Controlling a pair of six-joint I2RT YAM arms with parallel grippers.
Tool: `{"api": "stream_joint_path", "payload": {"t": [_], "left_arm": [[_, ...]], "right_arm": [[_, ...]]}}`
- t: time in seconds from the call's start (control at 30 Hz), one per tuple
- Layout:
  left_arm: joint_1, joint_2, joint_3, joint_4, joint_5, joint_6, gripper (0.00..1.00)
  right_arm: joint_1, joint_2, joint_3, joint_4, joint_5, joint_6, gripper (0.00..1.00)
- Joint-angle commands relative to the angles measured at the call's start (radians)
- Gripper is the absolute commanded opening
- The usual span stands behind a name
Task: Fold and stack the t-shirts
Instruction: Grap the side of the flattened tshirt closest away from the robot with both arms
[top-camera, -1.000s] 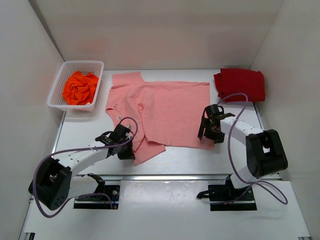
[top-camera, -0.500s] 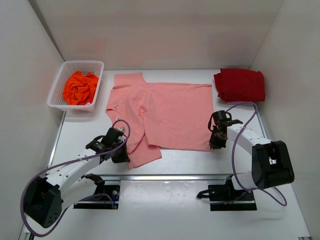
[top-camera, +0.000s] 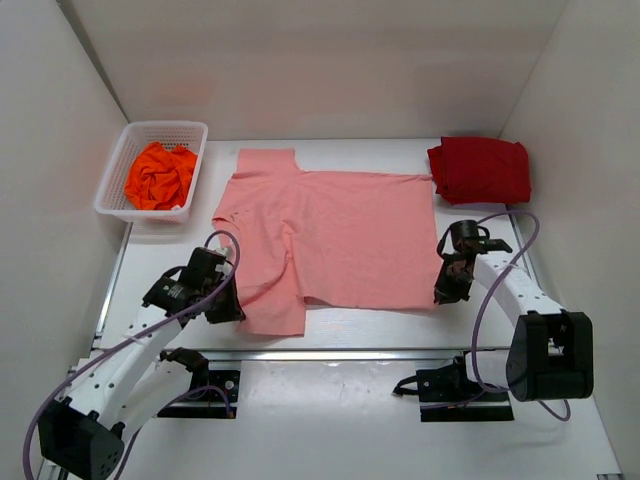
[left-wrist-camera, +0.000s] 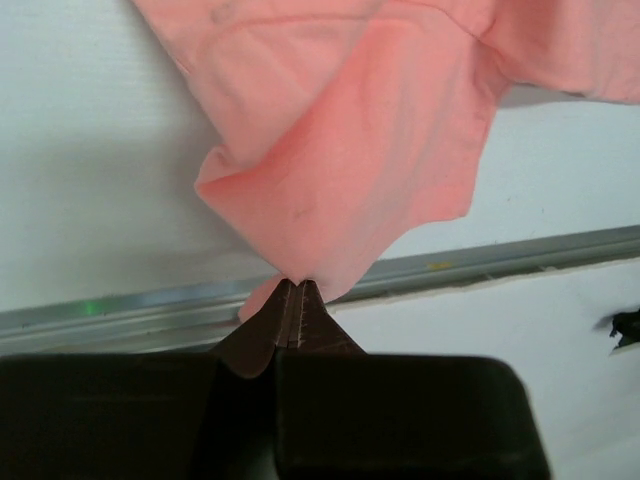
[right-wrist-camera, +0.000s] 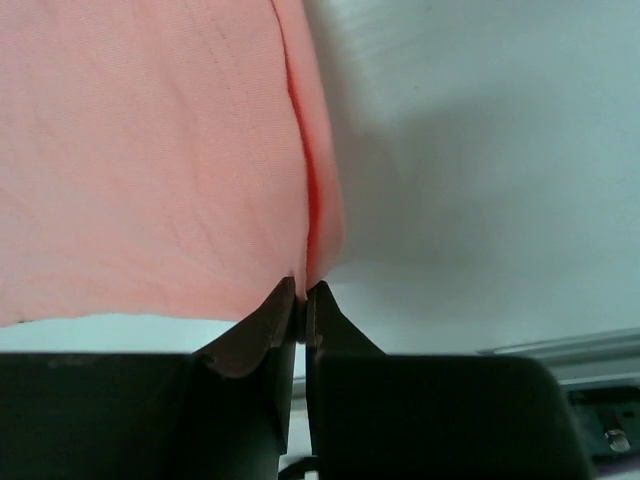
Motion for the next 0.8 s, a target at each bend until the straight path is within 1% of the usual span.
{"api": "stream_joint_path", "payload": {"t": [0.0,0.07,0.13,0.2,0.23,0.27,0.33,0.4,0.5,0.63,0.77], "left_arm": [[0.029,-0.037,0.102,-0.097,0.01,0.003,0.0],[0.043,-0.03,0.154,-0.116,-0.02,0.021,0.0],[0.072,-0.027,0.166,-0.122,-0.047,0.033,0.0],[0.089,-0.023,0.171,-0.134,-0.053,0.061,0.0],[0.084,-0.025,0.162,-0.136,-0.056,0.064,0.0],[0.087,-0.023,0.163,-0.139,-0.047,0.052,0.0],[0.077,-0.027,0.143,-0.124,-0.024,0.046,0.0],[0.09,-0.033,0.125,-0.113,0.004,0.044,0.0],[0.095,-0.03,0.123,-0.09,0.012,0.038,0.0],[0.113,0.015,0.181,-0.04,-0.021,0.036,0.0],[0.124,0.088,0.299,-0.001,-0.077,0.052,0.0]], "right_arm": [[-0.099,-0.057,0.05,-0.106,-0.045,-0.08,0.0],[-0.15,-0.079,0.067,-0.121,-0.047,-0.103,0.0],[-0.195,-0.083,0.088,-0.132,-0.051,-0.116,0.0],[-0.198,-0.076,0.114,-0.161,-0.004,-0.132,0.0],[-0.213,-0.076,0.111,-0.155,-0.033,-0.143,0.0],[-0.215,-0.074,0.11,-0.148,-0.051,-0.149,0.0],[-0.192,-0.063,0.106,-0.158,-0.033,-0.135,0.0],[-0.171,-0.043,0.105,-0.152,-0.034,-0.133,0.0],[-0.163,-0.027,0.099,-0.138,-0.045,-0.138,0.0],[-0.171,0.01,0.116,-0.126,-0.074,-0.153,0.0],[-0.18,0.05,0.162,-0.122,-0.097,-0.167,0.0]]}}
